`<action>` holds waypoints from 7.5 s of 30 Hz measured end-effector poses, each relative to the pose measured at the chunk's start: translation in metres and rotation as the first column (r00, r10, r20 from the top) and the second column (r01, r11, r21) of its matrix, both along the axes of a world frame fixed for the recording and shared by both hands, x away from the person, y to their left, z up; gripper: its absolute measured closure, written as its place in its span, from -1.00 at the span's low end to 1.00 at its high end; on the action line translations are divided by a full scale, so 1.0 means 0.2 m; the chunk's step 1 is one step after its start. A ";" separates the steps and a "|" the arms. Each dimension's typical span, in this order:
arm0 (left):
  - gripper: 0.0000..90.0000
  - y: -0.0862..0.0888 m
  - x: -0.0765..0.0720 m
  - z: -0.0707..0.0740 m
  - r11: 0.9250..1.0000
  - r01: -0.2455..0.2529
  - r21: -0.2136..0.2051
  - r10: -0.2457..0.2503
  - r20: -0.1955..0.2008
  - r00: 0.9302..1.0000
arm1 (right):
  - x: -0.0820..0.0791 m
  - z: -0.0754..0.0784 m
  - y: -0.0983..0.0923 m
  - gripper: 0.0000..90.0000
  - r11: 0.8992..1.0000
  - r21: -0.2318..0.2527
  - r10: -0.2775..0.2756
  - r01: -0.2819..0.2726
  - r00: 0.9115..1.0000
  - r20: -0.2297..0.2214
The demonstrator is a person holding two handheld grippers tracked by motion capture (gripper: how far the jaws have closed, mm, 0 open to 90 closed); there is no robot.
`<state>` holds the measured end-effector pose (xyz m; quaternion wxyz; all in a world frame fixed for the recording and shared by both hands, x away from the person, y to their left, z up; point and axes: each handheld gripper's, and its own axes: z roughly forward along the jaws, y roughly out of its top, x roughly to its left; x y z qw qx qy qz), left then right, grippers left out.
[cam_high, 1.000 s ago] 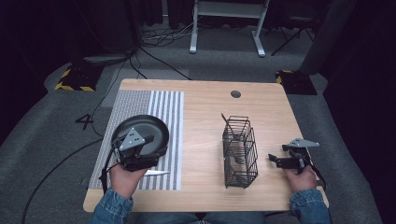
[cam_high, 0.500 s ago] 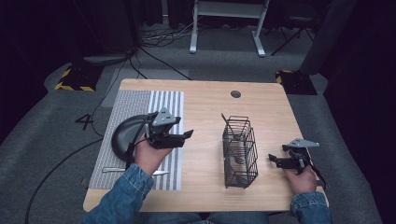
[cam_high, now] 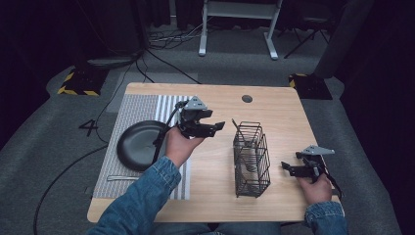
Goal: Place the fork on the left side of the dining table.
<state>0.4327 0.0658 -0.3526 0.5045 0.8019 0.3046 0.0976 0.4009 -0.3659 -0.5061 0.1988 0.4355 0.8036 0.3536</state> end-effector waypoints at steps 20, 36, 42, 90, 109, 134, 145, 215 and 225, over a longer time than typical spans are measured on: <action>0.29 -0.19 0.05 -0.06 0.998 0.047 0.040 -0.047 -0.019 0.999 | 0.00 0.00 0.00 -0.60 1.000 0.000 0.002 -0.002 1.000 0.000; 0.72 -0.21 0.08 -0.10 0.998 0.068 -0.011 -0.069 -0.072 0.995 | 0.00 0.00 0.00 -0.60 1.000 -0.001 0.002 -0.002 1.000 0.000; 0.77 -0.20 0.09 -0.10 0.995 0.087 -0.040 -0.090 -0.093 0.992 | 0.00 0.00 0.00 -0.60 1.000 -0.001 0.002 -0.002 1.000 0.000; 0.92 -0.05 -0.01 0.34 0.986 0.114 -0.122 -0.112 0.020 0.993 | 0.00 0.00 0.00 -0.60 1.000 -0.001 0.007 -0.007 1.000 -0.001; 0.92 0.12 0.03 0.47 0.988 0.016 -0.155 -0.006 0.065 0.998 | 0.00 0.00 0.00 -0.60 1.000 -0.001 0.006 -0.006 1.000 -0.003; 0.92 0.40 0.26 0.39 0.966 -0.225 -0.130 0.230 0.026 0.973 | 0.00 0.00 0.00 -0.60 1.000 0.000 0.006 -0.006 1.000 -0.003; 0.92 0.52 0.37 0.29 0.936 -0.342 -0.081 0.342 -0.007 0.940 | 0.00 0.00 0.00 -0.60 1.000 -0.001 0.006 -0.006 1.000 -0.003; 0.52 0.95 0.52 -0.20 0.779 -0.625 -0.048 0.602 -0.224 0.767 | 0.00 0.00 0.00 -0.59 1.000 -0.001 0.004 -0.004 1.000 -0.003; 0.45 1.03 0.54 -0.25 0.750 -0.661 0.007 0.638 -0.271 0.721 | 0.00 0.00 0.00 -0.59 1.000 0.000 0.004 -0.004 1.000 -0.002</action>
